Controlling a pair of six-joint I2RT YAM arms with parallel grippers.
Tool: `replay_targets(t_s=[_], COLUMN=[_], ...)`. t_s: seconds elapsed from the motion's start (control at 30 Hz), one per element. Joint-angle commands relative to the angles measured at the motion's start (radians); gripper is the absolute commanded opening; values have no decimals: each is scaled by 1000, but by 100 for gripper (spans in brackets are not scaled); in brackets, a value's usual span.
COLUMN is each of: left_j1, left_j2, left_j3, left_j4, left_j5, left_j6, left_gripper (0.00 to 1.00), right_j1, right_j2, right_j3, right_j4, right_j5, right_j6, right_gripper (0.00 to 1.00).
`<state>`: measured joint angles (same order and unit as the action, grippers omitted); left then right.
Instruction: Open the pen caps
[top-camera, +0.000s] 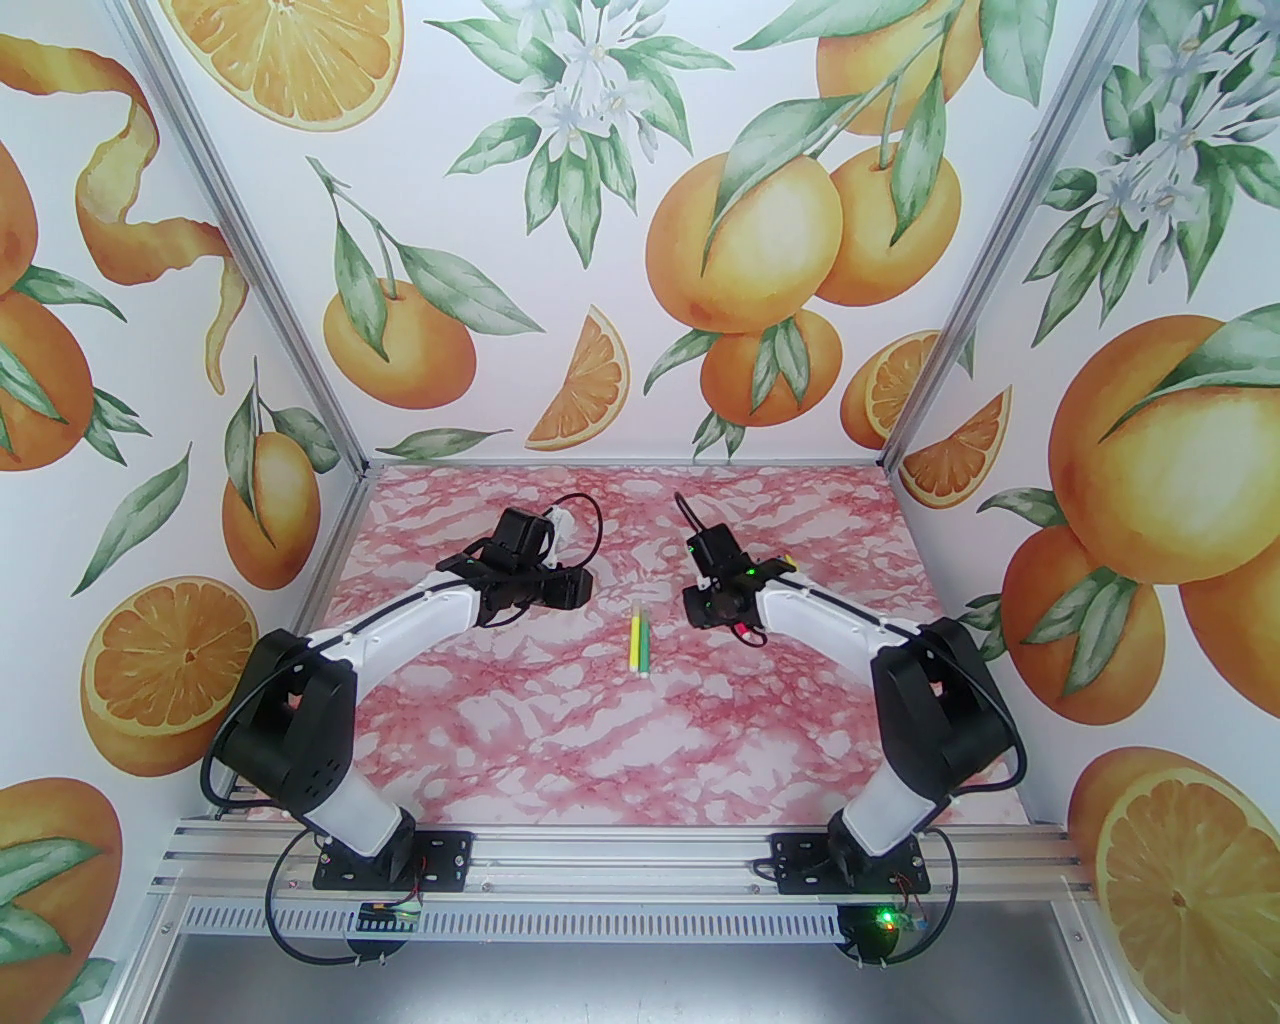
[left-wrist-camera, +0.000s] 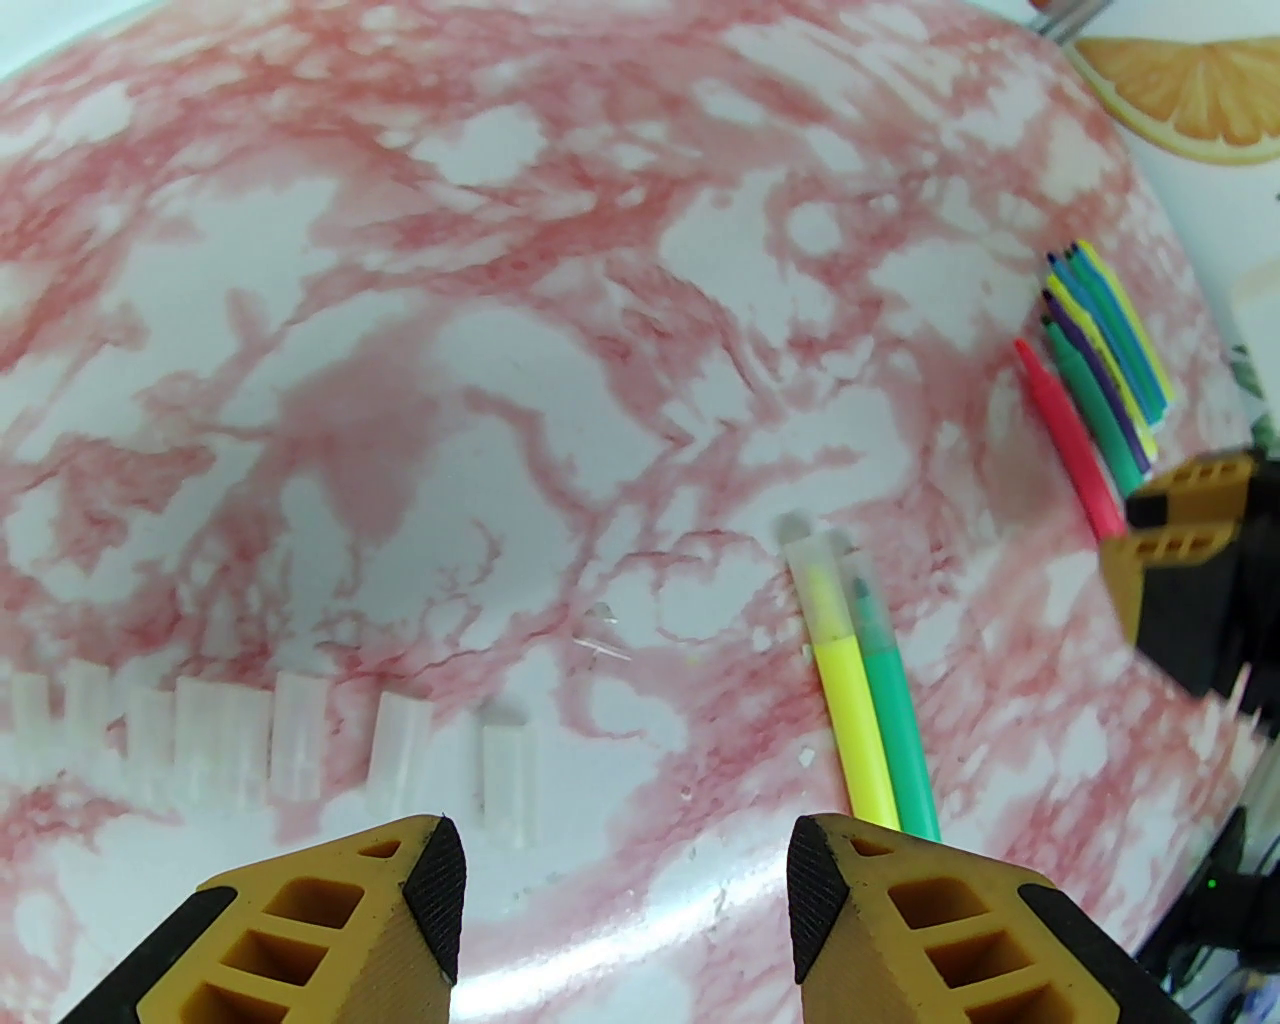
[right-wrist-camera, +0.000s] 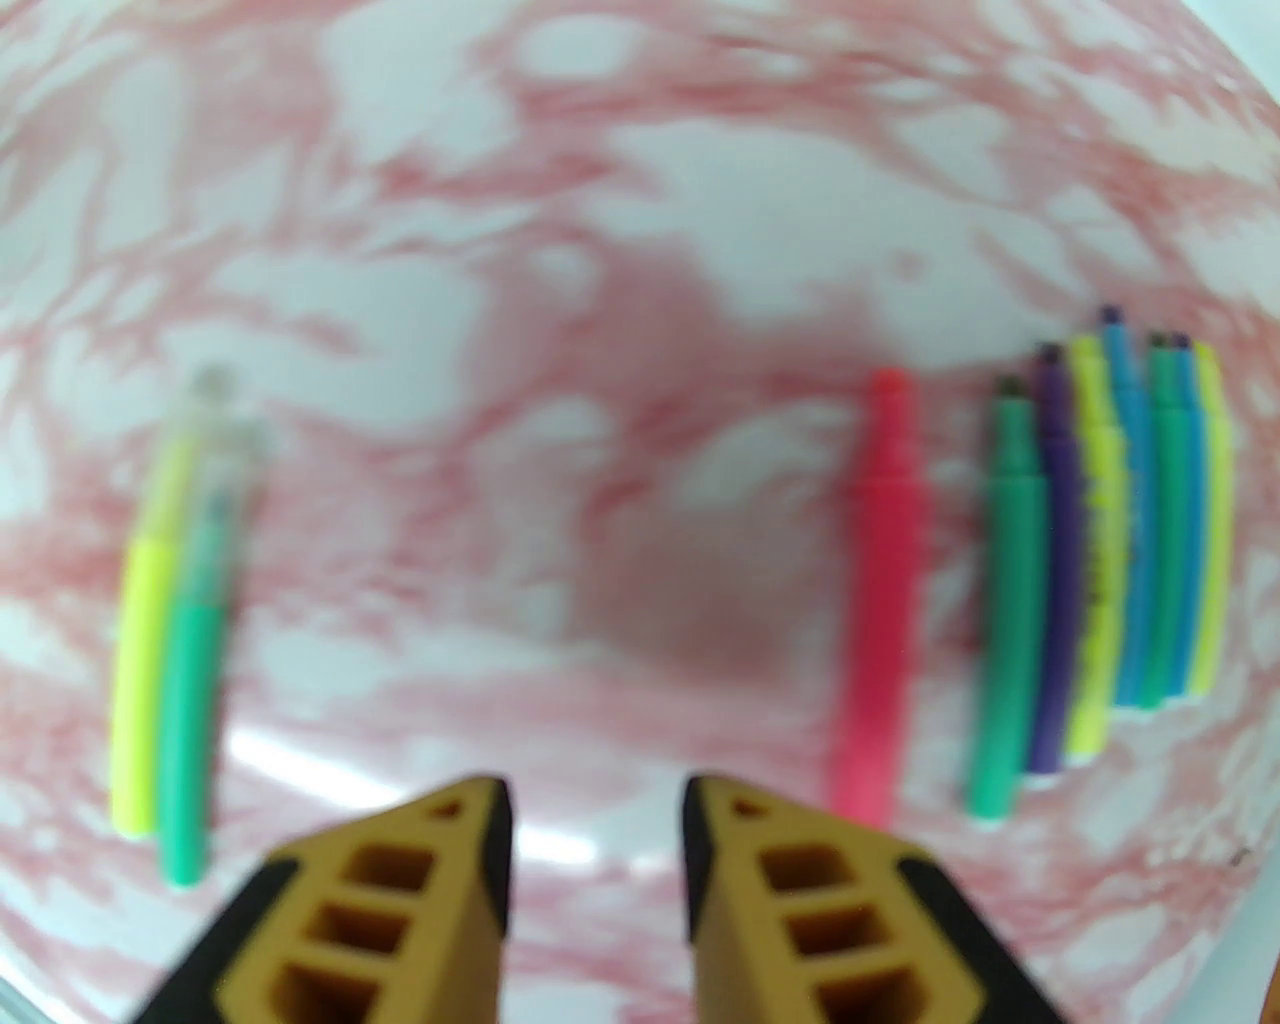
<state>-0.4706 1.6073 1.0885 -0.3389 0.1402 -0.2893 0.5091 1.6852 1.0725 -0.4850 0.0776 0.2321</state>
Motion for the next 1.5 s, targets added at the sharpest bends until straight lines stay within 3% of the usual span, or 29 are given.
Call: replay_targets(t_s=[0.0, 0.27, 0.47, 0.93, 1.47], left_j1=[16, 29, 32, 53, 85], left_j2=[-48, -69, -103, -194, -237], left_j3=[-23, -59, -94, -175, -220], left_j4=[51, 72, 106, 159, 158], left_j5=[-18, -13, -2, -45, -44], left_j6=[-26, -42, -60, -83, -83], left_gripper=[58, 60, 66, 69, 70], right_j1=[41, 121, 139, 163, 163], right_j2=[-19, 28, 53, 132, 182], right_j3=[-26, -36, -36, -10, 29], right_j4=[77, 120, 137, 138, 44], right_j5=[-65, -79, -111, -141, -28], right_j6=[76, 110, 116, 119, 94], right_gripper=[35, 36, 37, 38, 37])
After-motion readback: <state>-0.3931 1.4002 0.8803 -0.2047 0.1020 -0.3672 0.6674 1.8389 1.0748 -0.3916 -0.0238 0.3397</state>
